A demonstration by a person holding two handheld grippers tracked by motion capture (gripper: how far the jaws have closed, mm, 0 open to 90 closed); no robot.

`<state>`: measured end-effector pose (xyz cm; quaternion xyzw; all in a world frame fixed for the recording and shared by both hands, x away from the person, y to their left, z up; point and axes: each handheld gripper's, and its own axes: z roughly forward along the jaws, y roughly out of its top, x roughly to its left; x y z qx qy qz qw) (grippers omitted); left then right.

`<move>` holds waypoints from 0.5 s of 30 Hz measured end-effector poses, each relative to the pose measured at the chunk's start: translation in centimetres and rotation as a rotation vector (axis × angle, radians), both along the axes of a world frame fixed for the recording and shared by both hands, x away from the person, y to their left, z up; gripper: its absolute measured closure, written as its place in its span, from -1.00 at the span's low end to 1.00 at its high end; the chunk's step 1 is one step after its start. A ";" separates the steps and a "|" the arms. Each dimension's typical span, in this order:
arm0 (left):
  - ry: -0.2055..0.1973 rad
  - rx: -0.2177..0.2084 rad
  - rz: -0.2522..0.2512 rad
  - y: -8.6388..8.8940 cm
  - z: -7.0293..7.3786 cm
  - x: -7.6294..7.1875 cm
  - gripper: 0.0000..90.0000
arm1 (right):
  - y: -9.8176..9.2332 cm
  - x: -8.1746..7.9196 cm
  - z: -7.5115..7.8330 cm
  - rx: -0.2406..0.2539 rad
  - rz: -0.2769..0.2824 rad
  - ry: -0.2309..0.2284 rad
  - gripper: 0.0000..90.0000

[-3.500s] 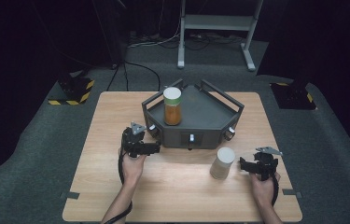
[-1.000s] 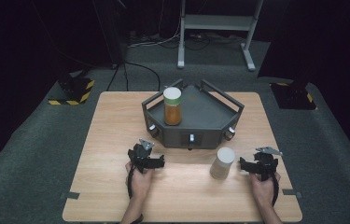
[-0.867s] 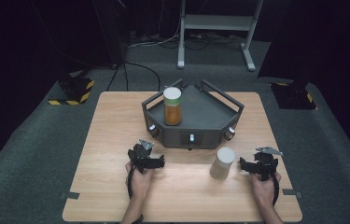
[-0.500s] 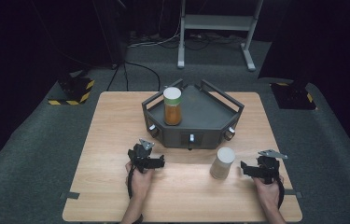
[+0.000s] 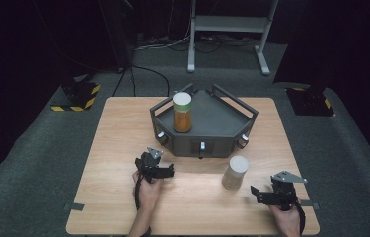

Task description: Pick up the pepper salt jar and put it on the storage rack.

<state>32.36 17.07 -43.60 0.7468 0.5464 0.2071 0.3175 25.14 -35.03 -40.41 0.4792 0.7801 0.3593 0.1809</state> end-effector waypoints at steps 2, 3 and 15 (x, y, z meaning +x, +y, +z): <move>0.000 0.000 0.000 0.0 0.0 0.0 -0.94 | 0.3 -0.3 0.1 0.005 0.021 -0.003 -0.91; 0.000 0.000 0.000 0.0 0.0 0.0 -0.94 | 0.4 -0.4 0.1 0.005 0.033 -0.006 -0.92; 0.000 0.000 0.000 0.0 0.0 0.0 -0.94 | 2.9 0.0 0.9 0.026 0.123 -0.039 -0.92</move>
